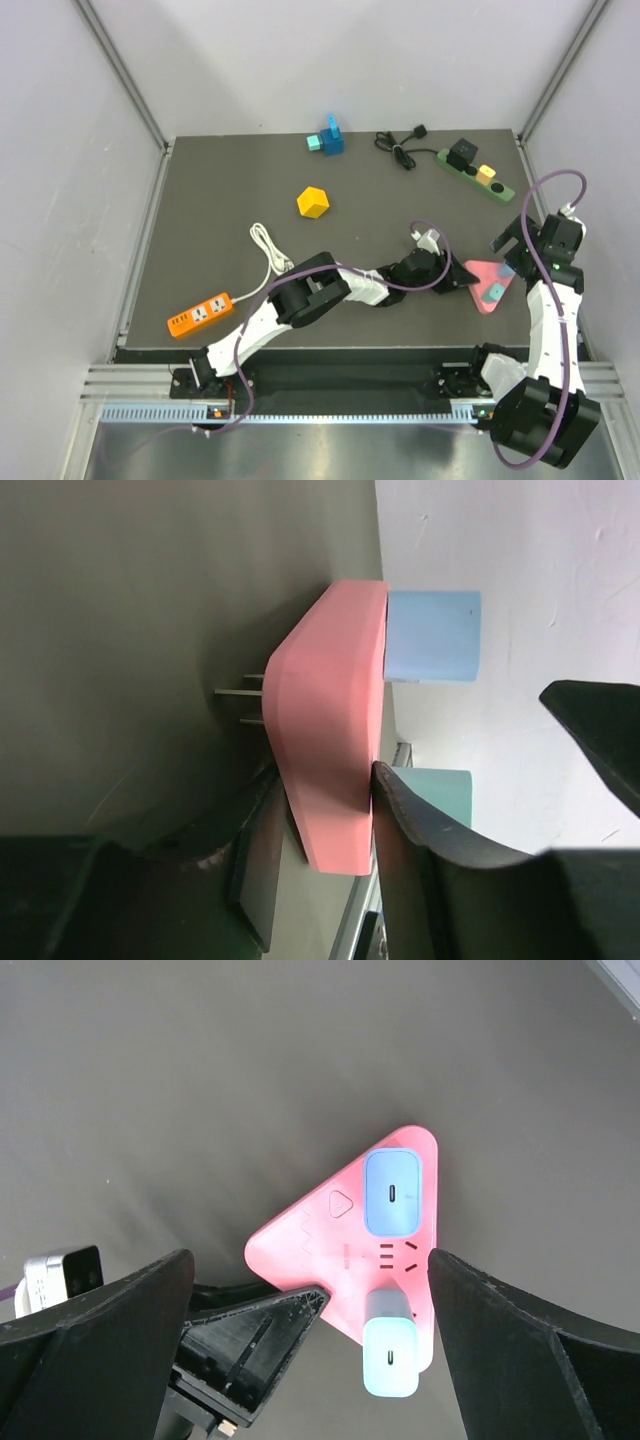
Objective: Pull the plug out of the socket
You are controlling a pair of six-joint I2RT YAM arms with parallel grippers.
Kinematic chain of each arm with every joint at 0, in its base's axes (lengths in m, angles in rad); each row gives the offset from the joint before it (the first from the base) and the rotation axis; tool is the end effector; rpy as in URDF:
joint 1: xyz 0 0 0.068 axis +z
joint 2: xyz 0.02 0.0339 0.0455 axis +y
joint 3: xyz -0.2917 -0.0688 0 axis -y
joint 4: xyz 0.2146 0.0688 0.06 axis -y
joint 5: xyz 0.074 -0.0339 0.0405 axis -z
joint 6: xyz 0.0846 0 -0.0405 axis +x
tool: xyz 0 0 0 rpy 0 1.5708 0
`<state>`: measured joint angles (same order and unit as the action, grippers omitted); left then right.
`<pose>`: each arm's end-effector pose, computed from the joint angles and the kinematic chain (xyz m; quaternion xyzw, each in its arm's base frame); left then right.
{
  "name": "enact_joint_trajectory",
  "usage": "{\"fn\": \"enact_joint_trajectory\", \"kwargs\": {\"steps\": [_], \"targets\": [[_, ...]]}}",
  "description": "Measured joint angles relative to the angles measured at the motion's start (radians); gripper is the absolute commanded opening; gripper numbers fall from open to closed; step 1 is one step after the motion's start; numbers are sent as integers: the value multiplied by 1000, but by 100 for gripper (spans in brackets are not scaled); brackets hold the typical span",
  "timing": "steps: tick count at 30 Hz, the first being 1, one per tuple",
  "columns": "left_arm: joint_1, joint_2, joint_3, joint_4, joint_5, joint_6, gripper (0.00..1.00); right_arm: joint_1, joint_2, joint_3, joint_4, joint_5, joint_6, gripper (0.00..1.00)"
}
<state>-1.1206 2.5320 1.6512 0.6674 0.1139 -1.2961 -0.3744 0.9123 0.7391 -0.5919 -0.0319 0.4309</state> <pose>0.2509 -0.5413 0.1197 -0.0325 0.7773 -0.6018 0.1808 0.1663 -0.0624 0.2565 0.3547 0.8487 0.0257 0.3914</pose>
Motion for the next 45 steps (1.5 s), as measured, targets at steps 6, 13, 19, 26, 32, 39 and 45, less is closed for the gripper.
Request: {"fn": "enact_joint_trajectory", "kwargs": {"steps": [6, 13, 19, 26, 32, 39, 45], "targets": [[-3, 4, 3, 14, -13, -14, 1, 2, 12, 0, 4, 5, -1, 100], [-6, -79, -152, 67, -58, -5, 0, 24, 28, -14, 18, 4, -12, 100], [-6, -159, -278, 94, -87, 15, 0, 44, 45, -45, 40, -19, -13, 91], [1, -195, -341, 106, -99, 14, 0, 52, 121, -87, 75, -78, -13, 84], [25, -198, -382, 152, -67, -11, 0, 53, 166, -98, 104, -104, -22, 79], [35, -198, -389, 161, -44, -16, 0, 53, 204, -123, 161, -132, -29, 73], [37, -198, -389, 157, -40, -19, 0, 54, 209, -143, 187, -144, -33, 64]]}}
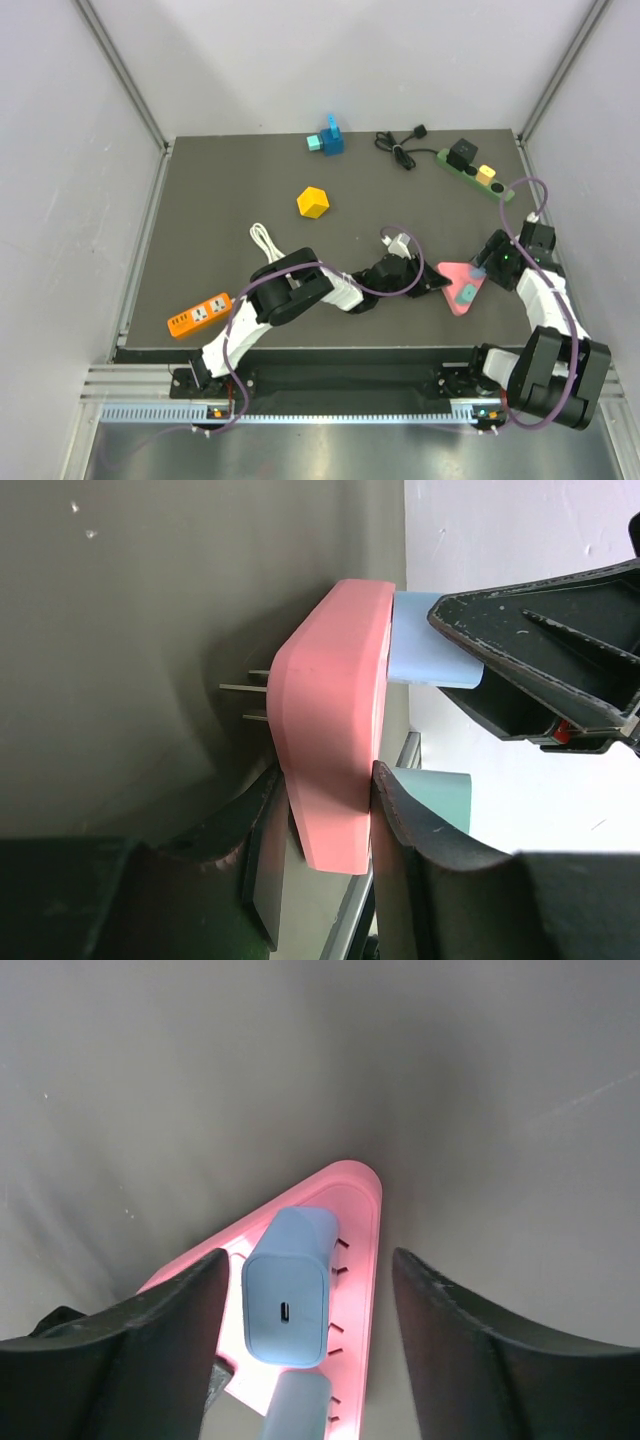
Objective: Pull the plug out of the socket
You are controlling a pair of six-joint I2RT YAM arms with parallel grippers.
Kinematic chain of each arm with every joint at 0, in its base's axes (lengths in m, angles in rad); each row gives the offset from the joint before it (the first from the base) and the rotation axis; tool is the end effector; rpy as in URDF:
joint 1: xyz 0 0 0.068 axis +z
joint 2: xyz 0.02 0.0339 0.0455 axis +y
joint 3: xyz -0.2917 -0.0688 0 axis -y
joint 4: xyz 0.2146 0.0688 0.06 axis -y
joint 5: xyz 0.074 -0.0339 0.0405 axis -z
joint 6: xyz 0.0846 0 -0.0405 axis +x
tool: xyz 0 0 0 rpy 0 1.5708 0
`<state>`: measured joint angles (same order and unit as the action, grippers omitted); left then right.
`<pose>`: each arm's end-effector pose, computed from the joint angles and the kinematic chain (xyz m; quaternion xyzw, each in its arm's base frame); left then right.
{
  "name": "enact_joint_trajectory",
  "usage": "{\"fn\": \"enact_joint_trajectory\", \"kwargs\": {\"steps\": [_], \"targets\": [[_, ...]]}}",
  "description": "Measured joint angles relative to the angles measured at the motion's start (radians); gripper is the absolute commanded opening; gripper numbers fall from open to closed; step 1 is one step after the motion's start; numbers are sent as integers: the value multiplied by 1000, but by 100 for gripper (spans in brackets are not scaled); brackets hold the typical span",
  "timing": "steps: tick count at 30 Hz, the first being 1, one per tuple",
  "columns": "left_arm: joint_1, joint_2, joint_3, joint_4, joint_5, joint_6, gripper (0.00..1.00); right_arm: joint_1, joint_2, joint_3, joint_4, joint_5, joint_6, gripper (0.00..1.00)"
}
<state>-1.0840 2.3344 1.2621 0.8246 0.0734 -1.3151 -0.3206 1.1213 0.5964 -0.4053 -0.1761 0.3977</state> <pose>0.2427 -0.4718 0.1256 -0.0685 0.7859 -0.5826 0.1957 0.1974 -0.0499 0.1945 0.3064 0.8949 0.0955 0.3102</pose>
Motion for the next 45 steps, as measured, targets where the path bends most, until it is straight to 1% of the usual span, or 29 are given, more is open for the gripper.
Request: {"fn": "enact_joint_trajectory", "kwargs": {"steps": [2, 4, 5, 6, 8, 9, 19, 22, 34, 41, 42, 44, 45], "targets": [[0, 0, 1, -4, 0, 0, 0, 0, 8, 0, 7, 0, -3, 61], [1, 0, 5, -10, 0, 1, 0, 0, 17, 0, 14, 0, -5, 54], [1, 0, 7, -13, 0, 2, 0, 0, 22, 0, 18, 0, -5, 49], [1, 0, 7, -14, 0, 2, 0, 0, 26, 0, 21, 0, -5, 34], [1, 0, 8, -16, -2, 4, 0, 1, 31, 2, 25, -10, 1, 14], [1, -1, 9, -19, -3, 5, 0, 5, 31, 7, 20, -3, -2, 0], [-18, -23, 21, -52, -34, 33, 0, 19, 41, 114, -141, 55, -3, 0], [-19, -31, 28, -101, -57, 43, 0, 21, 39, 143, -164, 64, -3, 0], [-16, -32, 28, -115, -64, 40, 0, 28, -23, 230, -196, 77, -2, 0], [-15, -33, 38, -114, -51, 84, 0, 33, -65, 236, -204, 73, -5, 0], [-15, -34, 40, -116, -46, 91, 10, 34, -68, 236, -204, 69, -6, 0], [-14, -35, 40, -116, -37, 101, 21, 39, -74, 236, -204, 53, -10, 0], [-13, -36, 40, -115, -32, 108, 34, 43, -77, 235, -203, 43, -13, 0]]}}
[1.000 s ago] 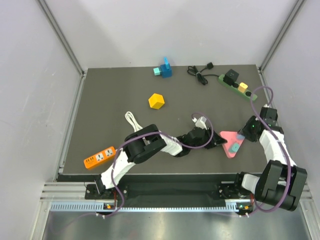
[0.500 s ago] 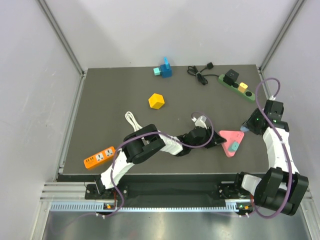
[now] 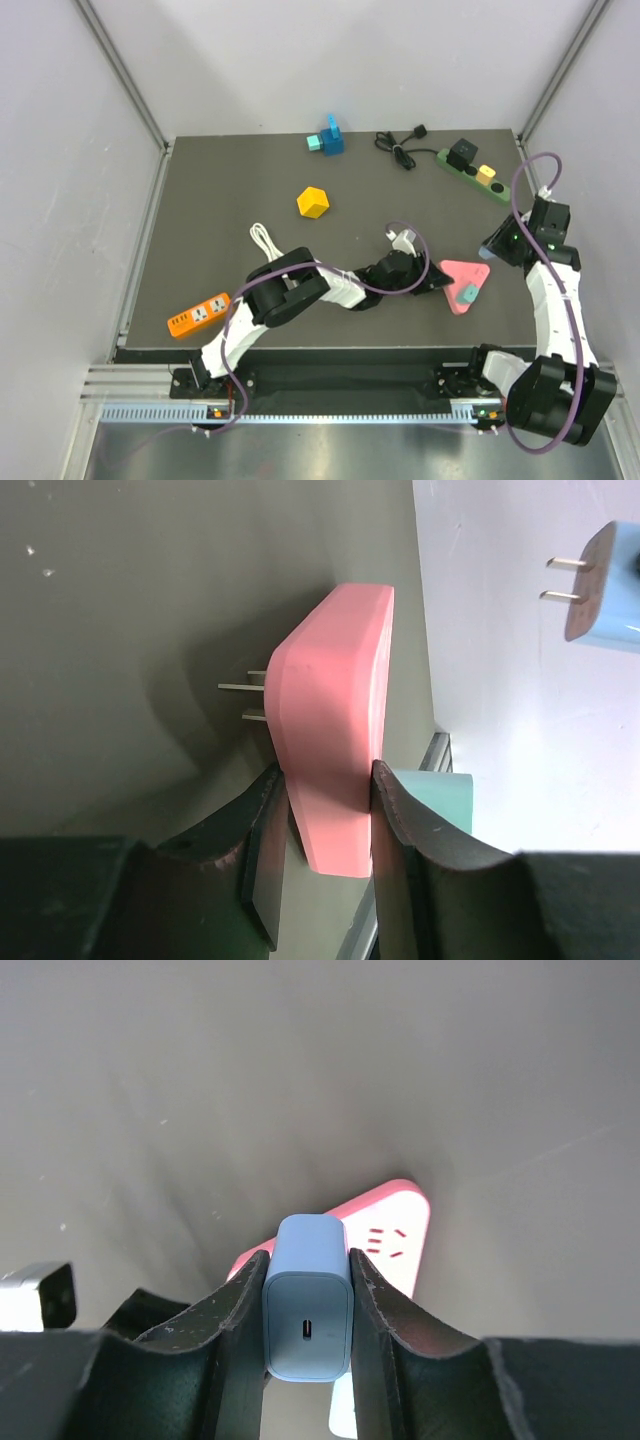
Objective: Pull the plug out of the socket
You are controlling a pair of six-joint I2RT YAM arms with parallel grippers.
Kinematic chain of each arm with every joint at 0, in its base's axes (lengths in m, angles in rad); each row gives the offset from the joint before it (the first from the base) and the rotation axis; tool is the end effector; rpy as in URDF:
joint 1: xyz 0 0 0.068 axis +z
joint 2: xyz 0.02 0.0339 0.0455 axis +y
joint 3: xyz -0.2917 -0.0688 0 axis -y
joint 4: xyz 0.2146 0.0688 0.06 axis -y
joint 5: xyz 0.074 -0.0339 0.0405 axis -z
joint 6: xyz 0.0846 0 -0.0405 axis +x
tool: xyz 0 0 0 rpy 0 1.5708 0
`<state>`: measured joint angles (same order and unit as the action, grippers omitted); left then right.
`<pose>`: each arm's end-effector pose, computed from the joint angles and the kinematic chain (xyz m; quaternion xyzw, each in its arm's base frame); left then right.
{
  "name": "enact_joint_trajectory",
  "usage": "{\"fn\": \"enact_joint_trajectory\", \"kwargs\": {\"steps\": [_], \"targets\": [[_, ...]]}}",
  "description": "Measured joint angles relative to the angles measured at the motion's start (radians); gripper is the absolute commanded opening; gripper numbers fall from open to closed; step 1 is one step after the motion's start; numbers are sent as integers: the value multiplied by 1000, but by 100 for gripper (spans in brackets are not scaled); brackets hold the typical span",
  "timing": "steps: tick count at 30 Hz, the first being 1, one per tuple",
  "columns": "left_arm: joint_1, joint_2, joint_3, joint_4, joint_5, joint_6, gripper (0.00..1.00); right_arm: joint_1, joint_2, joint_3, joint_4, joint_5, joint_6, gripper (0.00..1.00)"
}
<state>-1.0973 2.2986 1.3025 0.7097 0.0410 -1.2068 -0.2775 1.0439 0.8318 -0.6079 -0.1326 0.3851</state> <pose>0.2400 -0.4761 0.1390 -0.0316 0.8001 -0.5538 0.2285 0.1987 -0.0450 0.2637 0.2790 0.8857 0.0812 0.3620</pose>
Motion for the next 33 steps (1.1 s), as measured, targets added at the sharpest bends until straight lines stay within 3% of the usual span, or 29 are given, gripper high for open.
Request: {"fn": "enact_joint_trajectory", "kwargs": {"steps": [2, 4, 8, 16, 22, 28, 33], "targets": [[1, -4, -3, 1, 7, 7, 46, 8, -10, 0, 3, -17, -1, 0], [1, -11, -14, -6, 11, 35, 76, 15, -20, -1, 8, -32, -2, 0], [2, -43, -43, 6, 25, 68, 94, 27, -27, -8, 23, -55, -10, 0], [4, -132, -146, -12, 6, 107, 95, 79, -27, -44, 65, -89, -6, 0], [23, -341, -412, -39, -54, 137, 86, 245, 1, -70, 187, -118, 43, 9], [38, -678, -671, -213, -145, 194, 85, 502, 171, -59, 356, -116, 111, 8], [39, -1056, -742, -454, -258, 241, 85, 673, 406, 35, 468, -113, 164, 5]]}}
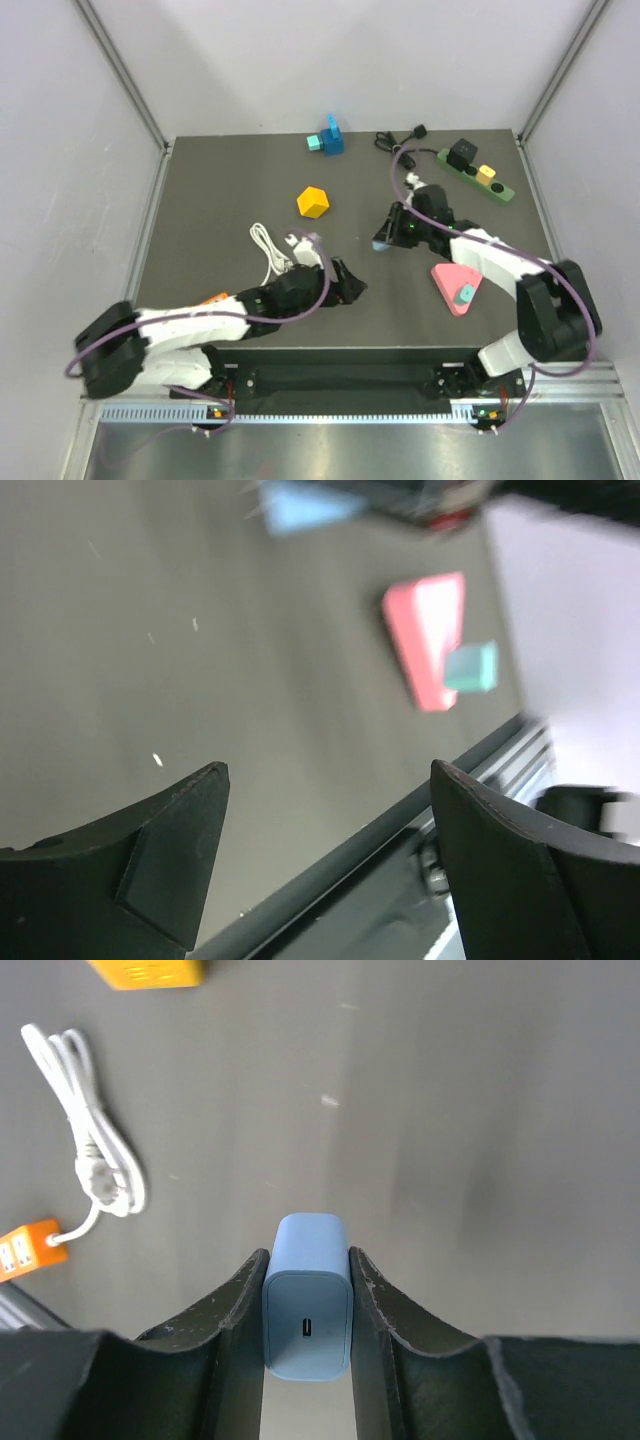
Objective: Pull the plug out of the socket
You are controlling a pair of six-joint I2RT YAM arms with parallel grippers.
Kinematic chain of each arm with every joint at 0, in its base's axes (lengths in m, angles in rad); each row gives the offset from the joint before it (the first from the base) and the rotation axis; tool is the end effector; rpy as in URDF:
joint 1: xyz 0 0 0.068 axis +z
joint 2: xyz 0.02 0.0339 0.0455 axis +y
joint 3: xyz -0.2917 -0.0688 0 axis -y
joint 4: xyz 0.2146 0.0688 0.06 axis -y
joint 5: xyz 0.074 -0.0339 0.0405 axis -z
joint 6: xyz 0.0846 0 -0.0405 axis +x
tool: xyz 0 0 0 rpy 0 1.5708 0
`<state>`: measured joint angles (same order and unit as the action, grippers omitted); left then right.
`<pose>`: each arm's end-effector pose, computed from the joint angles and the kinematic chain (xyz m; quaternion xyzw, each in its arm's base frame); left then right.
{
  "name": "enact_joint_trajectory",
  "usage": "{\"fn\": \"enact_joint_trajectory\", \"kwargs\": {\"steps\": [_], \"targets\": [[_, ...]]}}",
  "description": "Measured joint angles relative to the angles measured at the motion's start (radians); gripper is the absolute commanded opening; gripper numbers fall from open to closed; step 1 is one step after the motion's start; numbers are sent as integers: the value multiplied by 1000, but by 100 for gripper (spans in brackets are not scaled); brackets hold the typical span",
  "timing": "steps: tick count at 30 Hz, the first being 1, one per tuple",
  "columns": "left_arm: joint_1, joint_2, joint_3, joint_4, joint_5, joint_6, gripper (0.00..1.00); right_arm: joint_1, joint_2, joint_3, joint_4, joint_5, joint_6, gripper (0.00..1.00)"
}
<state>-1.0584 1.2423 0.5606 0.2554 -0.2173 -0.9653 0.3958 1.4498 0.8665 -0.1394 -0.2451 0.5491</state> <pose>0.1497 -0.2289 0.2362 -0.0198 0.8376 -0.4081 0.3628 0.2818 0.1400 0.2317 0.0191 0.9058 0.2850 0.3129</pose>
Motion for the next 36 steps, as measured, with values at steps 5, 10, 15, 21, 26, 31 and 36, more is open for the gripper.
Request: {"fn": "enact_joint_trajectory", "kwargs": {"steps": [5, 10, 15, 21, 26, 31, 36], "targets": [[19, -343, -18, -207, -109, 26, 85, 102, 206, 120, 128, -25, 50, 5], [36, -607, -21, -426, -200, 30, 84, 159, 361, 207, 237, -74, 114, 6], [37, -752, -23, -581, -259, 26, 84, 220, 484, 306, 278, -88, 161, 8], [37, -780, -26, -676, -284, 22, 83, 283, 554, 360, 335, -78, 193, 13], [37, -779, -26, -690, -285, 21, 83, 290, 603, 377, 365, -37, 223, 23], [37, -768, -26, -690, -280, 21, 83, 290, 640, 387, 357, -10, 232, 57], [37, -753, -28, -680, -269, 14, 82, 291, 640, 456, 300, 12, 206, 82]]}}
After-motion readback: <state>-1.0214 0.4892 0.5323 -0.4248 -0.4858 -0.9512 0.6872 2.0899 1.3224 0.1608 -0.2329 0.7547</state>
